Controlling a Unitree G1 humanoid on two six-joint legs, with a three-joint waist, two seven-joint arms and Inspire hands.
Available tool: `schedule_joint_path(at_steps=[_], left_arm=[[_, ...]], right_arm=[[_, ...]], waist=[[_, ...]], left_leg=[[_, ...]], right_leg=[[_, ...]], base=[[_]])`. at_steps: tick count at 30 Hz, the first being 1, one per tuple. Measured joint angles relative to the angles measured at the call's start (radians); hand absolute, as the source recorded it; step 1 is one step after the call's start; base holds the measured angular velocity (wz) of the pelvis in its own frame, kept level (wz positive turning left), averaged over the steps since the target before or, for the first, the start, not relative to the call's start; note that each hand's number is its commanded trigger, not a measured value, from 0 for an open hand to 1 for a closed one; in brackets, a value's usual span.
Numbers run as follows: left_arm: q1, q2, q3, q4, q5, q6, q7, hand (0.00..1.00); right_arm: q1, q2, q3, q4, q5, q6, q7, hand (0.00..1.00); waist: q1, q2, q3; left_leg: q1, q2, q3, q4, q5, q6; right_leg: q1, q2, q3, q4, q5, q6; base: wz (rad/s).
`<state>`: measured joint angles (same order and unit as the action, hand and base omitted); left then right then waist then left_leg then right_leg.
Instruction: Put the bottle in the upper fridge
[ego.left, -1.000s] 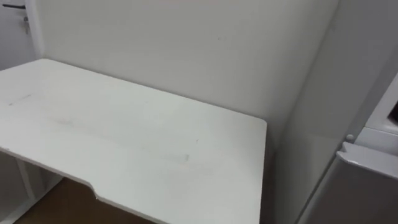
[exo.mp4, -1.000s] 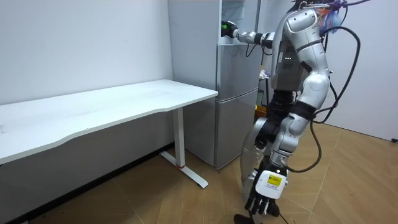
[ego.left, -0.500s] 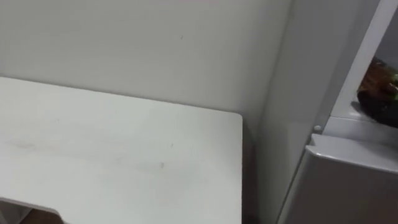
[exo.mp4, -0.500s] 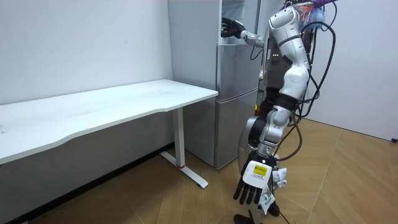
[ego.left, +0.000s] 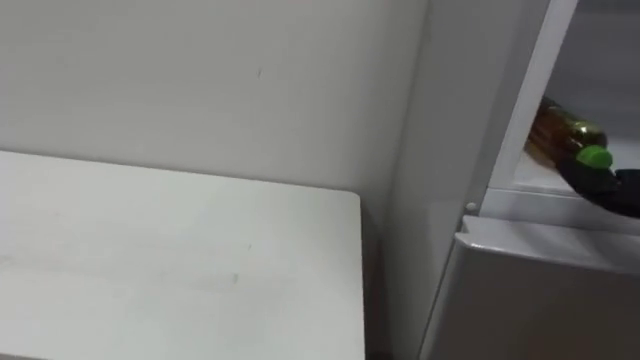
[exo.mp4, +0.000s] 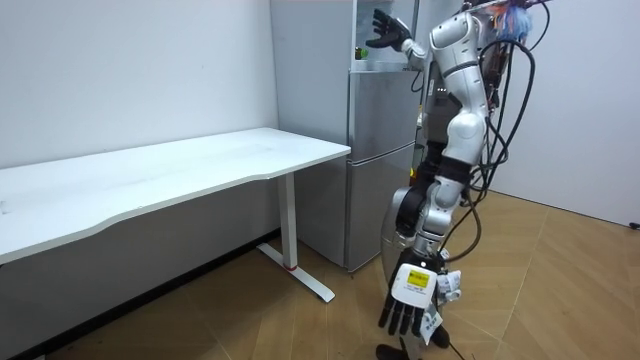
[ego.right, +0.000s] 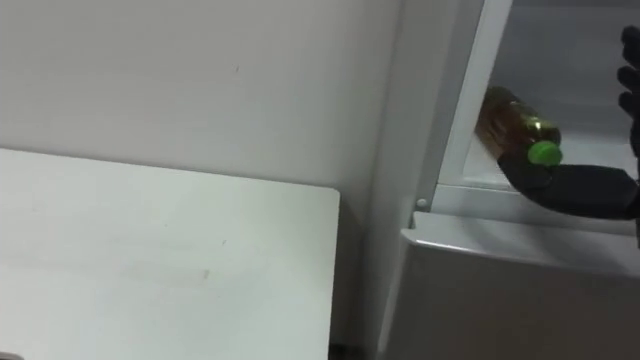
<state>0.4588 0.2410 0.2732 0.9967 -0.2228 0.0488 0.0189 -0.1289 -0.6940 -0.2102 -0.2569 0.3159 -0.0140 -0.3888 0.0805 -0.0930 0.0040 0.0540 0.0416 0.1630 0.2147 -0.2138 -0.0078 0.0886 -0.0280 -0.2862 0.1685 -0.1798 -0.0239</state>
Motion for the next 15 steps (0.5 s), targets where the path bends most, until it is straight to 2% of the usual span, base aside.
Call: schedule_joint_path(at_steps=[2,4,6,9,14,15], left_arm=[[-0.002,-0.002,0.0,0.008,0.0,-0.004,0.001,0.0],[-0.003,-0.007,0.0,0.009,0.015,-0.007,0.001,0.0],[-0.003,-0.025,-0.001,0.008,0.025,-0.008,0.001,0.0],[-0.005,-0.048,-0.004,0.008,0.031,-0.017,0.004,0.0],[-0.005,-0.063,-0.004,0.011,0.038,-0.029,0.011,0.0],[-0.007,-0.068,-0.004,0.011,0.039,-0.03,0.009,0.0]], right_arm=[[0.016,0.014,-0.013,-0.029,-0.002,-0.018,-0.019,0.0],[0.025,0.052,-0.025,-0.06,-0.007,-0.031,-0.034,0.0],[0.037,0.108,-0.032,-0.091,-0.004,-0.057,-0.045,0.0],[0.049,0.144,-0.031,-0.119,0.006,-0.071,-0.047,0.0],[0.056,0.211,-0.033,-0.176,-0.006,-0.086,-0.043,0.0],[0.056,0.225,-0.034,-0.186,-0.006,-0.09,-0.042,0.0]], waist=[[0.001,0.0,0.0001],[0.001,0.003,0.0005],[-0.004,0.016,-0.004],[-0.015,0.033,-0.0084],[-0.044,0.046,-0.0076],[-0.049,0.055,-0.0114]], left_leg=[[0.005,0.0,0.002,-0.002,0.0,0.0],[0.009,0.002,0.003,-0.007,0.0,0.0],[0.01,0.004,0.005,-0.01,-0.001,0.001],[0.012,0.004,0.007,-0.015,-0.001,0.001],[0.011,0.003,0.003,-0.015,-0.001,0.001],[0.014,0.001,0.003,-0.013,-0.001,0.001]], right_leg=[[0.002,-0.001,0.001,0.001,0.0,0.0],[0.008,0.0,0.001,0.002,0.0,0.0],[0.012,-0.001,0.0,0.002,0.0,0.001],[0.014,-0.002,-0.001,0.004,0.0,0.001],[0.009,-0.003,-0.003,0.003,0.0,0.002],[0.009,-0.003,0.0,0.002,-0.001,0.002]], base=[[0.0],[0.0],[0.0],[0.0],[0.0],[0.0]])
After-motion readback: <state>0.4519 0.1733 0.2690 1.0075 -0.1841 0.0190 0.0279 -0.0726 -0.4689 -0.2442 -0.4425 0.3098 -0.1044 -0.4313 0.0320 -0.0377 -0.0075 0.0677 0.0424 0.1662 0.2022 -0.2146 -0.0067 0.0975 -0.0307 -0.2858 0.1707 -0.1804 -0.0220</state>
